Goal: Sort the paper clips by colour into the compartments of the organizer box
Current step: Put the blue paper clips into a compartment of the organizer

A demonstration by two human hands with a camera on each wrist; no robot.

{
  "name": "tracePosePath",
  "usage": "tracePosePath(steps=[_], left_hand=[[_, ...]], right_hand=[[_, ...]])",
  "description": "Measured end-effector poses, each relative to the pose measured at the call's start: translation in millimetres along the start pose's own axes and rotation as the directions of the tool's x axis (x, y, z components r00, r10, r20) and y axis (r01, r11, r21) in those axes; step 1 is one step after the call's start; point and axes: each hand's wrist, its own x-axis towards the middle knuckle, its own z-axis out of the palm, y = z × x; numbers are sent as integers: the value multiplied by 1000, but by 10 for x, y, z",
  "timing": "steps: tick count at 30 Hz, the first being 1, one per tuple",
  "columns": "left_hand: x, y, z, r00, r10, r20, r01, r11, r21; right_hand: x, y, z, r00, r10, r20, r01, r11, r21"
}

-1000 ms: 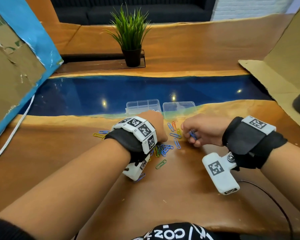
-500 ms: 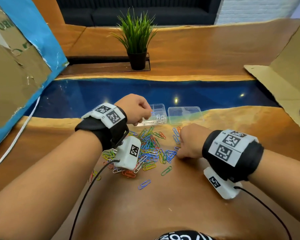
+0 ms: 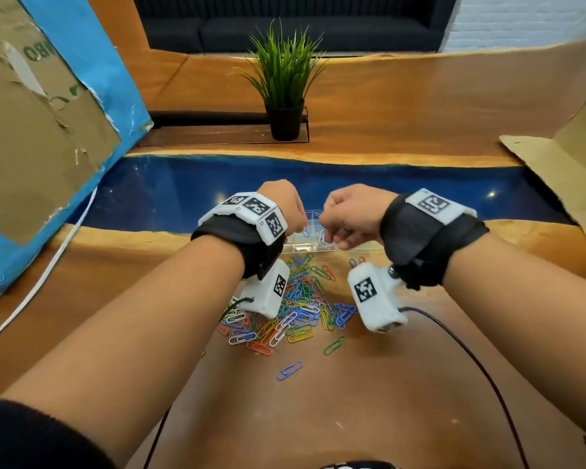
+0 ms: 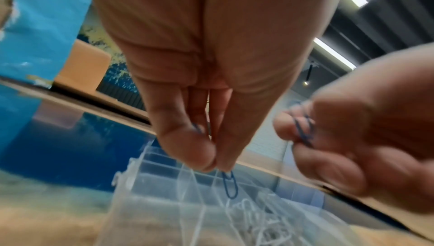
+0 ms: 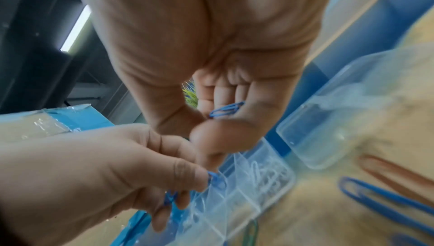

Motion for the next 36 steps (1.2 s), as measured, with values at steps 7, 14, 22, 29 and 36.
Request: tracePosePath(steps=[7, 14, 22, 29, 36], left_hand=[[17, 7, -60, 999, -26, 29, 26, 1000, 5], [42, -51, -39, 999, -48, 26, 52, 984, -173], [-1, -157, -31, 999, -42, 11, 43, 966, -253], [-175, -351, -110, 999, -42, 16, 43, 996, -83], [-308, -524, -93, 995, 18, 103, -44, 965, 259]], right_hand=[[263, -144, 38, 999, 45, -25, -47, 993, -106], [234, -238, 115, 986, 150, -74, -164, 958, -236], [221, -295, 103, 992, 99, -83, -117, 962, -246], [70, -241, 230, 985, -116, -130, 23, 826, -563], [-42, -191, 499, 982, -185, -27, 105, 666, -739]])
